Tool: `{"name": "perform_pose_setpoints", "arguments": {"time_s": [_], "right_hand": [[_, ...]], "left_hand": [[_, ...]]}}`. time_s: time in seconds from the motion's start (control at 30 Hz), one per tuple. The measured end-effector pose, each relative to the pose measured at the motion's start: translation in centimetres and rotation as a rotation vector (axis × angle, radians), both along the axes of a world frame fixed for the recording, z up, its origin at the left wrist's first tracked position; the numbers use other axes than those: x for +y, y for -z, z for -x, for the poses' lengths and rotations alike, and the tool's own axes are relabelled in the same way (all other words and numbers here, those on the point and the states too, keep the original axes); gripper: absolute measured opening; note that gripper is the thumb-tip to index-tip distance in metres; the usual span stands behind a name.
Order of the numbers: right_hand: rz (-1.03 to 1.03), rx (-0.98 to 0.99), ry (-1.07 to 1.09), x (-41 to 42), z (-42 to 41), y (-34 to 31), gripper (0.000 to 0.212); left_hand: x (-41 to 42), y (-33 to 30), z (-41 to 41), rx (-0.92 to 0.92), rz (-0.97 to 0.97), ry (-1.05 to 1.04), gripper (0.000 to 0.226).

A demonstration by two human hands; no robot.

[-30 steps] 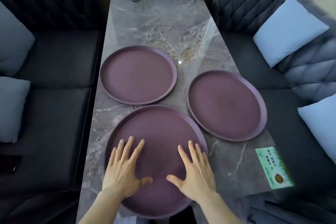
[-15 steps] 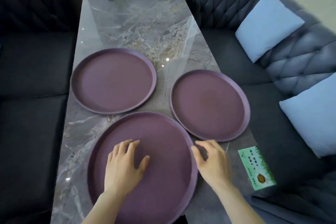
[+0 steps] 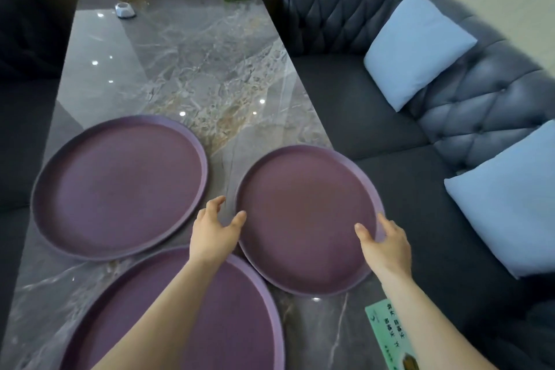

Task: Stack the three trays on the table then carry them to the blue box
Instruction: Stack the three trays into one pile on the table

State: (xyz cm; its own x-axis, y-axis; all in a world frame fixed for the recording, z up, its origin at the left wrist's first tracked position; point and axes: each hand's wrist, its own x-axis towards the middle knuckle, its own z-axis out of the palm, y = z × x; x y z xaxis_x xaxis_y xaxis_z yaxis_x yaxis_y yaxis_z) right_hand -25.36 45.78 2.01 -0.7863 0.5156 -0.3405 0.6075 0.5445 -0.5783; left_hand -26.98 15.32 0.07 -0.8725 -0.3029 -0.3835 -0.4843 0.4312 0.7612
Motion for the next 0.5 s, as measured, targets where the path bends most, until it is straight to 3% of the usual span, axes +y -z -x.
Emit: {"name": "perform_pose_setpoints", "arguments": {"time_s": [0.2,0.5], "right_hand": [[0.159,0.006,0.099,0.8,3.4,1.7,0.084],[0.280,0.137,0.234,0.4,4.1,0.5,0.073]], "left_hand": [[2.6,1.2,3.1,-0.096,-0.129,0.004,0.088],[3.7,-0.5,3.3,-0.004,-0.399,-0.124,0.103]]}}
